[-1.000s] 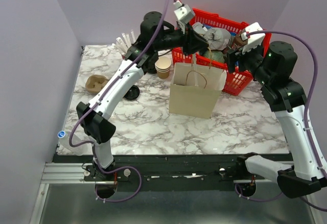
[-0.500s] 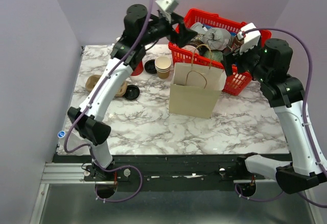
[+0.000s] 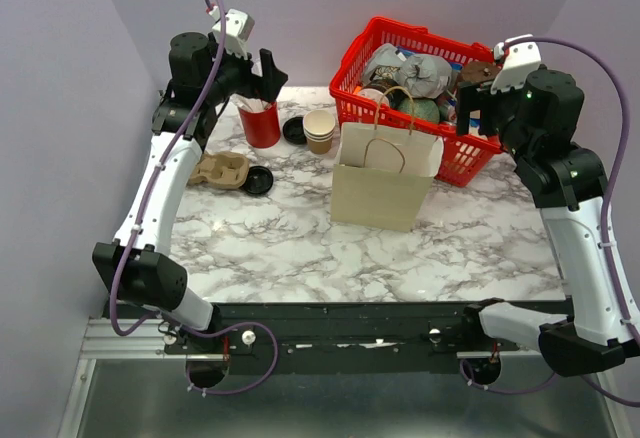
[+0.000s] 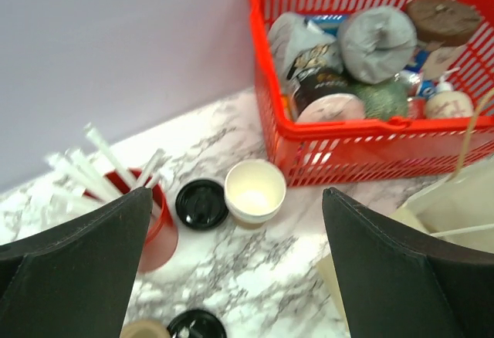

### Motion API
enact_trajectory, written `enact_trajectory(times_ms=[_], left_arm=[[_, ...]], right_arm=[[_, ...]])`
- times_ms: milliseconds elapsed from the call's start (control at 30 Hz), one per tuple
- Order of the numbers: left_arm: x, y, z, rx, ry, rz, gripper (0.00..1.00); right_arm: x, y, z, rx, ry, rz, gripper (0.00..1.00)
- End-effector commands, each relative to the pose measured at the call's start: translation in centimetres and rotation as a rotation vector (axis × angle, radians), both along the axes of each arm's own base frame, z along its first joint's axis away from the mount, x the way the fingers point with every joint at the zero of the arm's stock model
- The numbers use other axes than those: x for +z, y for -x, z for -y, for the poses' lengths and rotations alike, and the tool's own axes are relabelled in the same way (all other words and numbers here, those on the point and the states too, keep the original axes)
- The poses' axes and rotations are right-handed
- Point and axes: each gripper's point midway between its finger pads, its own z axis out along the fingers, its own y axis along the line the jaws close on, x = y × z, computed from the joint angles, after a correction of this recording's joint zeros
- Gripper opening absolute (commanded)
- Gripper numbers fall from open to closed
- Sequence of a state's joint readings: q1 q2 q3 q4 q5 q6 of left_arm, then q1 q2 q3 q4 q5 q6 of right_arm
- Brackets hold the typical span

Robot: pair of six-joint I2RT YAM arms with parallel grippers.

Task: Pack the takeout coffee

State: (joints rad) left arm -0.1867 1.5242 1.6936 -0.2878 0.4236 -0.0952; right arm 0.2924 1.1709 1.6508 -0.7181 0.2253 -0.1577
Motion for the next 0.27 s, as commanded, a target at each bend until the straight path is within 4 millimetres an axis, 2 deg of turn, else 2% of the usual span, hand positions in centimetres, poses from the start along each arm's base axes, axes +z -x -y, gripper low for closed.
enact_trajectory(times_ms=[0,233], left_arm=[[-0.4,1.0,-2.9,0.065,-0.001,-0.015,0.99],[2.0,1.1,-5.9,0.167,0.034,0.039,0.99]], right_arm=[[0.5,0.5,0.5,-0.04,-0.043,-0.002,1.0],[5.0,-0.3,0.6,-0.062,-0.102,0.123,1.0]])
